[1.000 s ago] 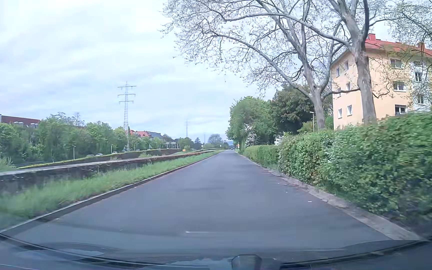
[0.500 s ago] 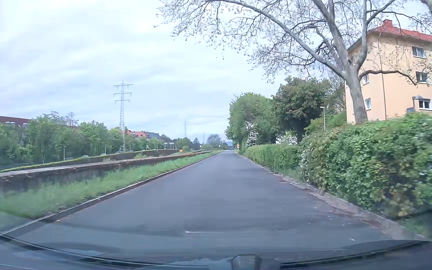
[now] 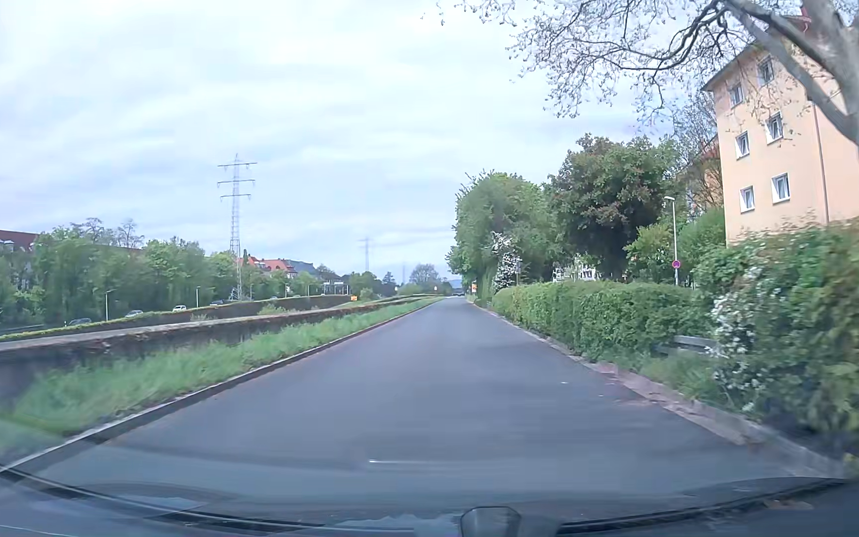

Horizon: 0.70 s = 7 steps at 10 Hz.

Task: Follow the waypoints while adhering to traffic rules and regulations

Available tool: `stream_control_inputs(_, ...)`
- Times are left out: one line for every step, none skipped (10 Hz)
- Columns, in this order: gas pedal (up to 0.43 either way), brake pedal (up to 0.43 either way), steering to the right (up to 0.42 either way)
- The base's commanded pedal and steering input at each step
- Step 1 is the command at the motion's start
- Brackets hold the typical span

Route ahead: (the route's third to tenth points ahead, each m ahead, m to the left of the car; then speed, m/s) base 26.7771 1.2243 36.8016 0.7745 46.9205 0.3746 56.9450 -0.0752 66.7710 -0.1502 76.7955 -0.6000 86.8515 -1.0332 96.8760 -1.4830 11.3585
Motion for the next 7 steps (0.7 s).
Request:
stream_control_inputs(0.098,0.0,0.001)
stream_control_inputs(0.098,0.0,0.0)
stream_control_inputs(0.098,0.0,0.0)
stream_control_inputs(0.098,0.0,0.0)
stream_control_inputs(0.098,0.0,0.0)
stream_control_inputs(0.098,0.0,0.0)
stream_control_inputs(0.098,0.0,0.0)
